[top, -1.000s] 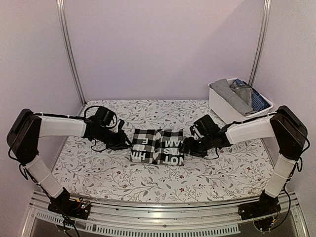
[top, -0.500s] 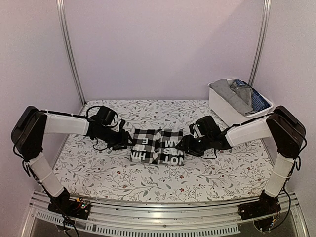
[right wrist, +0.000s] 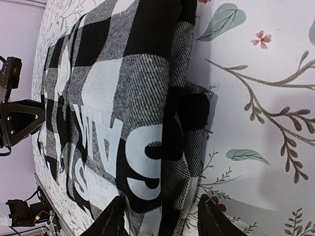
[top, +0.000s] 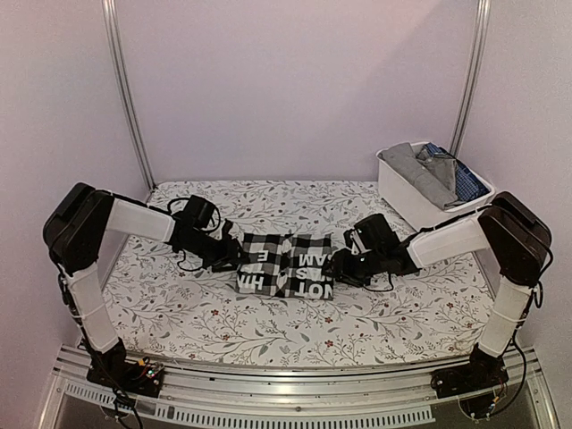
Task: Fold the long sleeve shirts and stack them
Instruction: Move the square-folded shirt to the center of the board.
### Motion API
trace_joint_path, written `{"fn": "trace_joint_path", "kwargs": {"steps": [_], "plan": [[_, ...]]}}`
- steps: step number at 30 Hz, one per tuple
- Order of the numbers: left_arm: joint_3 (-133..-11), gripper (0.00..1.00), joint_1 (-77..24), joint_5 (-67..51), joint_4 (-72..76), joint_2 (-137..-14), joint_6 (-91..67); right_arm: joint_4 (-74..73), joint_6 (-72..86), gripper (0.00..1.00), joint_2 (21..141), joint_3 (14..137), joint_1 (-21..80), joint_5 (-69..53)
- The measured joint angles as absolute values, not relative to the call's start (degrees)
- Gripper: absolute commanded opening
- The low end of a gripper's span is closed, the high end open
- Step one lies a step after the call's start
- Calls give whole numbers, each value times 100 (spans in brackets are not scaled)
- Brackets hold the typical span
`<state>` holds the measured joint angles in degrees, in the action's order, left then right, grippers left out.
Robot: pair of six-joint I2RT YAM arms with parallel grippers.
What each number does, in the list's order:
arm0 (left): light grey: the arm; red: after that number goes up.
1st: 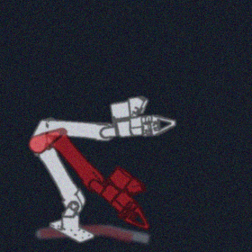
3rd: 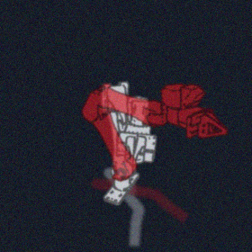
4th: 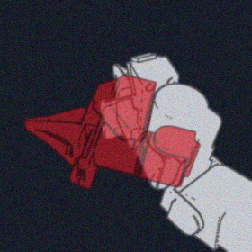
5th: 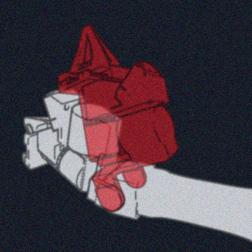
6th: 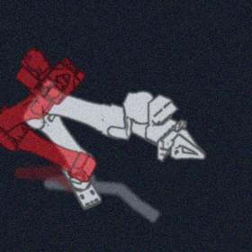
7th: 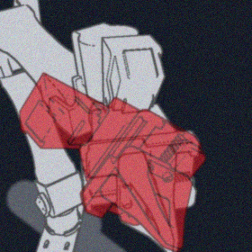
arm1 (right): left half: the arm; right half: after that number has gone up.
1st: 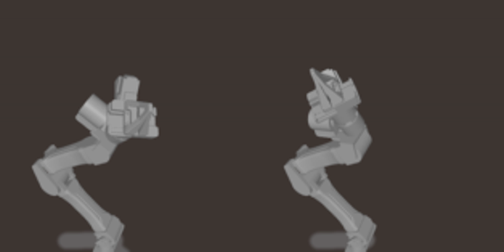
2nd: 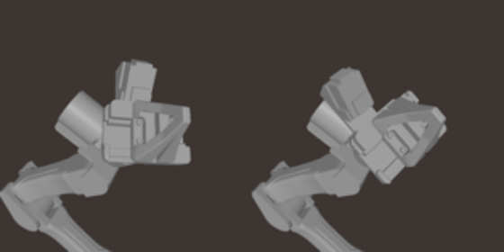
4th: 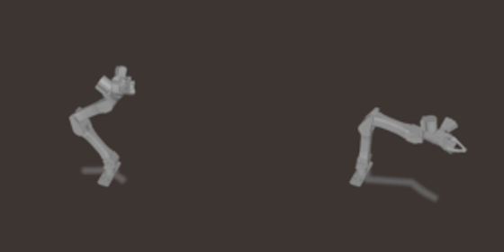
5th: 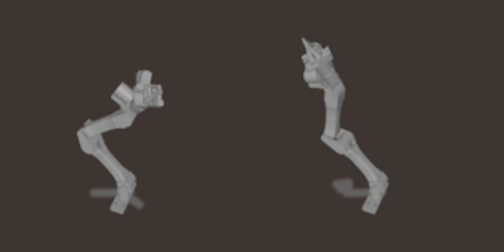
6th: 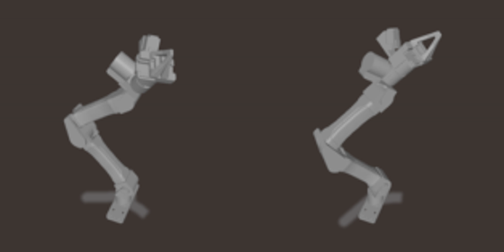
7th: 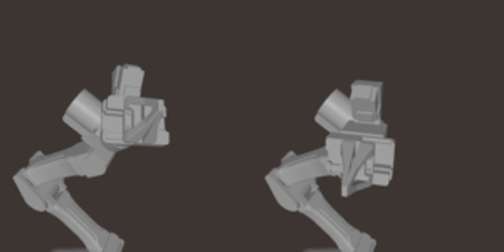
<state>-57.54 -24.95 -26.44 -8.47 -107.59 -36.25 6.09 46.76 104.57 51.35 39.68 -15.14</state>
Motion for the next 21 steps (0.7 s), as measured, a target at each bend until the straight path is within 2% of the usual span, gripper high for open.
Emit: {"fn": "trace_joint_path", "kwargs": {"steps": [3,10,15,21], "plan": [[-5758,36,-2502,-2783,-661,-10873,-3708,631,4670,46,10532,5135,3968,-1494],[-5758,0,-2547,-3083,-301,-11131,-4027,692,4628,44,10573,5135,3968,-1396],[-5754,0,-2541,-3164,-346,-11118,-4093,646,4539,45,10575,5168,3975,-1354],[-5756,0,-2346,-3166,-1181,-10667,-3671,189,4407,46,10575,5474,4202,-1111]]}}
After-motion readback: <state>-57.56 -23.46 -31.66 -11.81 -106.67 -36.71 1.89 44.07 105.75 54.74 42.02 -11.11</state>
